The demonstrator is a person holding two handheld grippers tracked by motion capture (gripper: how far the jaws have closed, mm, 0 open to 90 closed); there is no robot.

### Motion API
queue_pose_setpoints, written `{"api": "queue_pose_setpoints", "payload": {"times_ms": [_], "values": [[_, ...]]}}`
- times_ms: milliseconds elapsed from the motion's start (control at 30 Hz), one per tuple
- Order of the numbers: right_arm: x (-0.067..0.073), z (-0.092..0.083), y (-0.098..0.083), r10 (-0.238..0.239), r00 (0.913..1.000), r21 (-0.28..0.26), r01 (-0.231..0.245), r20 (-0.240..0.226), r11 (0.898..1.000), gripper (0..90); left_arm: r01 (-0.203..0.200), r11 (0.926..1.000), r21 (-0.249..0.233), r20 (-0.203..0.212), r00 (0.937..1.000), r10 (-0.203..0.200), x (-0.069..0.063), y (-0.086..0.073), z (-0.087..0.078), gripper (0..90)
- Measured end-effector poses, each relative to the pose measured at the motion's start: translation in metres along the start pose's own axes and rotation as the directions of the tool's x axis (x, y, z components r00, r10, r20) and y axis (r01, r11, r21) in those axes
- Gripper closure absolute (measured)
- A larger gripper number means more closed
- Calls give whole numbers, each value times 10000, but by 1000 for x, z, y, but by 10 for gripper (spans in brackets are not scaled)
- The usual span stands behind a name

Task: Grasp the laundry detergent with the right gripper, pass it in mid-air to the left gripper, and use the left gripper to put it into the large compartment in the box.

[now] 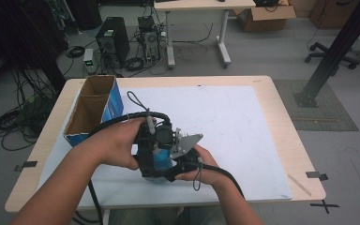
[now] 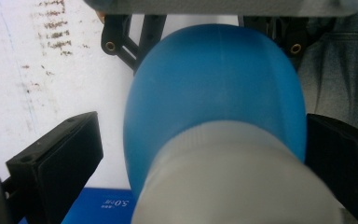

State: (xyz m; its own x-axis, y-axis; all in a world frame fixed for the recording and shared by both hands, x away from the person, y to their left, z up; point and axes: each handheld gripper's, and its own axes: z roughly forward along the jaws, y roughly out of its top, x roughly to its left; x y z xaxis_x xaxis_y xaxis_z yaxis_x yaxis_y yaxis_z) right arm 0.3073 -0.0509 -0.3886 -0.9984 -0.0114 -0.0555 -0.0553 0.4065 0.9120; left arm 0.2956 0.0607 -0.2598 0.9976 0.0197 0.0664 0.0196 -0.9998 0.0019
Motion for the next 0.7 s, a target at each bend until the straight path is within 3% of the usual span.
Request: {"api": "queue_pose_setpoints", "payload": {"times_ms": [400,700], "values": [[1,-1,2,258,9996,-23,-258,-106,9997,451,-2,10000,20,-61,10000,2,0,0,0,63],[0,-1,3,108,9999,8,-108,-8,9999,451,39,10000,17,-112,9999,-39,0,-1,-1,95]]}}
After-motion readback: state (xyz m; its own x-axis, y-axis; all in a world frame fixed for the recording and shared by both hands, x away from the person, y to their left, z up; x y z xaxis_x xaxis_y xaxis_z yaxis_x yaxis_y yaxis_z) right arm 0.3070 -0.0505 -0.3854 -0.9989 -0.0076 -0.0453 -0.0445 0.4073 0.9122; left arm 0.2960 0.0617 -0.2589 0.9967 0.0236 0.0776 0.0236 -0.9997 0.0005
